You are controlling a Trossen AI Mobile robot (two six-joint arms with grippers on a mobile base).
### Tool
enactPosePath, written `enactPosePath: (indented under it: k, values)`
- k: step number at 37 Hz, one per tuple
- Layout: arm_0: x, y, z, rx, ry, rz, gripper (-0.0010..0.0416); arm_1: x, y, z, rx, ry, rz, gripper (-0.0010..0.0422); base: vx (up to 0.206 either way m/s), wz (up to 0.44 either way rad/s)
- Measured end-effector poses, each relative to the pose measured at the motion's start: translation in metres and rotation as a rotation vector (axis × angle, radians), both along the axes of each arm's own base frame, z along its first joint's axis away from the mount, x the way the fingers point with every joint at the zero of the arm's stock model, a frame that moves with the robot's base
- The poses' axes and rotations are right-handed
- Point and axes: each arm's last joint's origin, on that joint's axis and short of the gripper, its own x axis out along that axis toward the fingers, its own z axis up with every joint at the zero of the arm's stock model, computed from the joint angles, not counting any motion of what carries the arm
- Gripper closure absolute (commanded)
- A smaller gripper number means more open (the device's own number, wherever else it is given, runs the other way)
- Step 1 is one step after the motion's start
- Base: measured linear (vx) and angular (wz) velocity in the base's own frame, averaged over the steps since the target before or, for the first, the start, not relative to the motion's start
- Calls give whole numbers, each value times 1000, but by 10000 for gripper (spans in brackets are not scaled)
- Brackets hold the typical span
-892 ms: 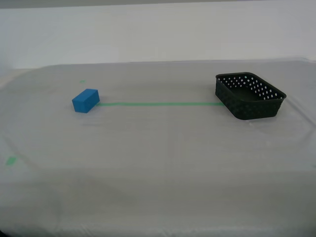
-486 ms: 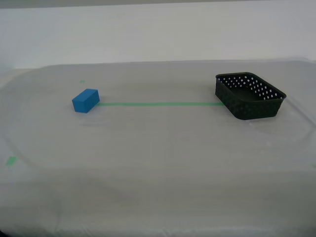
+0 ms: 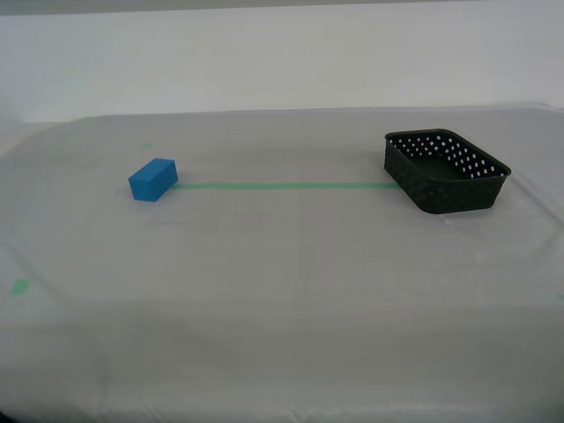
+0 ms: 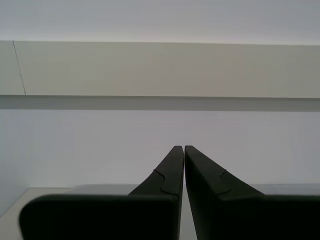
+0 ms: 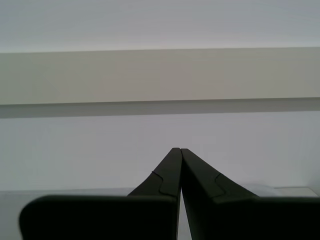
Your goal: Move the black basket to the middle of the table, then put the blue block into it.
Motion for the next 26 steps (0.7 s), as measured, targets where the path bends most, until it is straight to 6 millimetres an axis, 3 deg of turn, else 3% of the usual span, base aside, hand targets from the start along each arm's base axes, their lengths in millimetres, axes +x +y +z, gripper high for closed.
enactPosePath:
  k: [26]
  values:
    - [0,0,-3,0,32,-1,406,0,0,0,0,0,0,412,0,0]
